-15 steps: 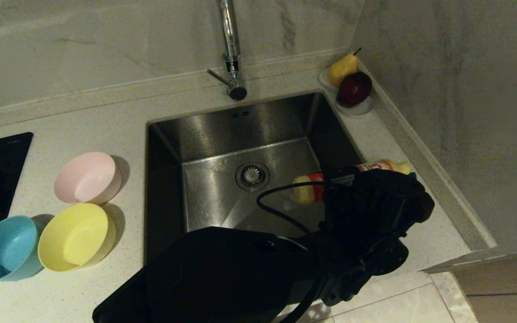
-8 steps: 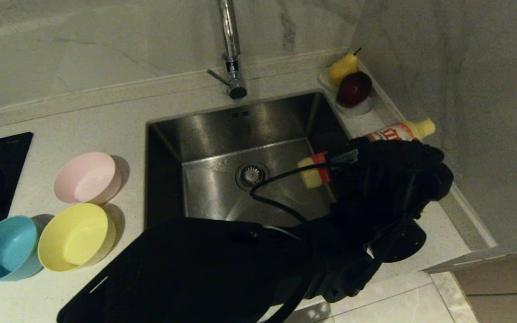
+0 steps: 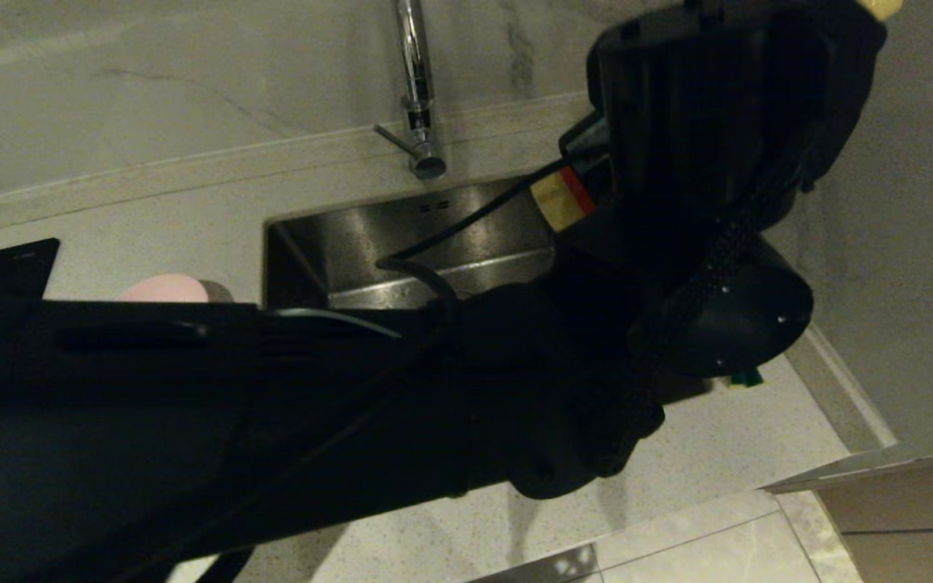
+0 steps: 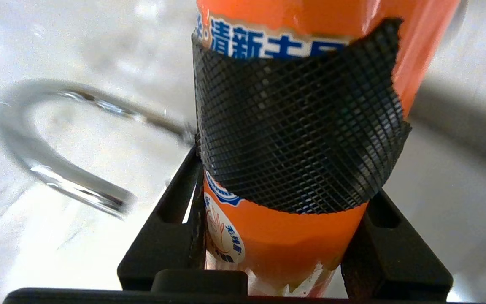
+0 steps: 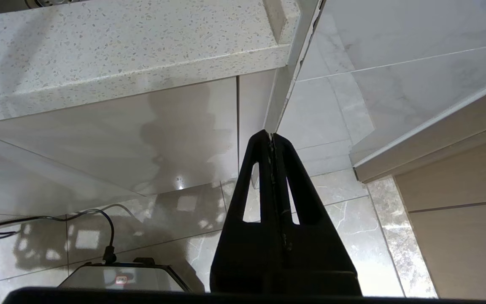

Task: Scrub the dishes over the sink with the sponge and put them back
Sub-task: Place the dish soap on the table

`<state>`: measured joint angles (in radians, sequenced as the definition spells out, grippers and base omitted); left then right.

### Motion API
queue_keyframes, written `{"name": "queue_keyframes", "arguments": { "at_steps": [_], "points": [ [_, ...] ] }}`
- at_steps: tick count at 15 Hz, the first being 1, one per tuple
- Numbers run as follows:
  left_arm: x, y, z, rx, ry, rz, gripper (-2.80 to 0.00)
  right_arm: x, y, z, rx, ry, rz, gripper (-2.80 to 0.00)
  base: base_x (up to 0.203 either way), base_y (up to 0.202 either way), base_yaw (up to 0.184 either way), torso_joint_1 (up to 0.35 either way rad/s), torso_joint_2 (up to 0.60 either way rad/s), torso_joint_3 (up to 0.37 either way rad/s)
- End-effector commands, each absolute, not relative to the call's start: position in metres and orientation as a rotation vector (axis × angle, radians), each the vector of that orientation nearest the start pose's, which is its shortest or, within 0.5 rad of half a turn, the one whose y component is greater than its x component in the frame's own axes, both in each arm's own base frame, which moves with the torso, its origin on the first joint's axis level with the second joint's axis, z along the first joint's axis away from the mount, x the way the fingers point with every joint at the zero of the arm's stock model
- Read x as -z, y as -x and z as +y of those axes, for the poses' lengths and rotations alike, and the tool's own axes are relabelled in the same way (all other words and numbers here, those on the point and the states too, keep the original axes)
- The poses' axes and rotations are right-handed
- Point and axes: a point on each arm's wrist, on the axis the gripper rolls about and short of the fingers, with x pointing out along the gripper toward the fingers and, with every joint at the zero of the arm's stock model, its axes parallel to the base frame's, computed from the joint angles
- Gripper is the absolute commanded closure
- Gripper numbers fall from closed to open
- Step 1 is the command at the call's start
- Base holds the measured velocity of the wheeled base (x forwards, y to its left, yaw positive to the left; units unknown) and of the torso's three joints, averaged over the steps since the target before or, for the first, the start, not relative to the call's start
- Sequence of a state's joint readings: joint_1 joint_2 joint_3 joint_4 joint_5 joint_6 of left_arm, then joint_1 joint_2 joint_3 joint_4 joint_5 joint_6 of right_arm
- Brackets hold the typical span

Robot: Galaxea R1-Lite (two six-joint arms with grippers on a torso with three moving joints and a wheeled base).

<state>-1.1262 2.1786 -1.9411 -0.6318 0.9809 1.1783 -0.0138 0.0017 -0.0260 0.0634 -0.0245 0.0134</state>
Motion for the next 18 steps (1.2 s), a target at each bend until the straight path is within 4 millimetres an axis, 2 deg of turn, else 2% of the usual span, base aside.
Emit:
{"name": "queue_keyframes", "arguments": {
  "at_steps": [1,4,9,13,18],
  "points": [
    [-0.356,-0.191,-0.366,0.058,-0.728,-0.343,0.00,-0.076,0.025,0.000,0.039,-0.014,0.041,0.00,0.000,0.000,0.000,0.000,0.00,0.000],
    [-0.383,-0.176,-0.344,0.128,-0.714,-0.386,0.00,-0.076,0.025,0.000,0.039,-0.012,0.041,0.00,0.000,0.000,0.000,0.000,0.00,0.000],
    [-0.422,-0.157,-0.307,0.245,-0.521,-0.512,0.00,-0.076,0.025,0.000,0.039,-0.013,0.040,0.00,0.000,0.000,0.000,0.000,0.00,0.000],
    [-0.448,-0.142,-0.267,0.341,-0.314,-0.495,0.00,-0.076,0.025,0.000,0.038,-0.014,0.040,0.00,0.000,0.000,0.000,0.000,0.00,0.000],
    [-0.476,-0.139,-0.205,0.295,-0.193,-0.505,0.00,-0.076,0.025,0.000,0.037,-0.014,0.041,0.00,0.000,0.000,0.000,0.000,0.00,0.000]
  ]
}}
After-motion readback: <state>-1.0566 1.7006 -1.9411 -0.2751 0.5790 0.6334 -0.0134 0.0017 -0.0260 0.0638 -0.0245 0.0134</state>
